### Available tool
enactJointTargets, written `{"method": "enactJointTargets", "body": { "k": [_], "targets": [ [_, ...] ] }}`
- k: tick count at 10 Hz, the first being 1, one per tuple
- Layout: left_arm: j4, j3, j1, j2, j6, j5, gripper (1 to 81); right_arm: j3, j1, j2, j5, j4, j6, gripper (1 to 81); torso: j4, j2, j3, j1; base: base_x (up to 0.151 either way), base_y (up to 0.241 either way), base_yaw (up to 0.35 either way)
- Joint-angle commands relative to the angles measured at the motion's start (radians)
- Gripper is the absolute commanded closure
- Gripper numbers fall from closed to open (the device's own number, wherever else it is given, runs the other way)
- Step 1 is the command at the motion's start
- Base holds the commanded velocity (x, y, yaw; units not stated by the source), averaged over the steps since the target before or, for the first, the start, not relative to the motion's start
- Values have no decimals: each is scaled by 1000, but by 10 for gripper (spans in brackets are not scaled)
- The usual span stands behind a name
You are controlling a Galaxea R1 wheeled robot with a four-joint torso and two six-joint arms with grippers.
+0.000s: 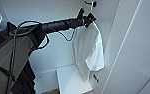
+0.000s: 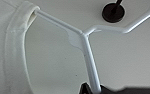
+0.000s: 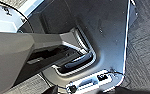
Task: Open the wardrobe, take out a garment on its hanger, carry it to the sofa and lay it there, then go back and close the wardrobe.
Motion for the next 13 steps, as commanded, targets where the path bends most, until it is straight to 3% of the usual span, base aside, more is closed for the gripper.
{"method": "enactJointTargets", "body": {
  "k": [1, 6, 7, 9, 10, 11, 13],
  "targets": [
    [31, 56, -216, -36, 24, -58, 811, 6, 23, 2, -60, -2, -2, 10, 0, 0, 0, 0, 0, 0, 0],
    [39, 190, -262, -151, 22, -49, 811, 6, 21, 2, -60, -8, -2, 10, 0, 0, 0, 0, 0, 0, 0],
    [39, 208, -269, -162, 22, -49, 811, 6, 21, 2, -60, -8, -2, 10, 98, 0, 0, 0, 0, 0, 0],
    [45, 222, -268, -162, 22, -42, 811, 6, 21, 2, -49, -5, -2, 10, 114, 0, 0, 0, 0, 0, 0],
    [48, 231, -268, -163, 24, -42, 811, 6, 21, 3, -49, -5, -2, 10, 141, 0, 0, 0, 0, 0, 0],
    [54, 240, -268, -169, 24, -40, 811, 6, 21, 2, -49, -6, -2, 10, 80, 0, 0, 0, 0, 0, 0],
    [76, 263, -266, -198, 24, -8, 811, 6, 21, 3, -48, -6, -2, 10, 119, 0, 0, 0, 0, 0, 0]
  ]
}}
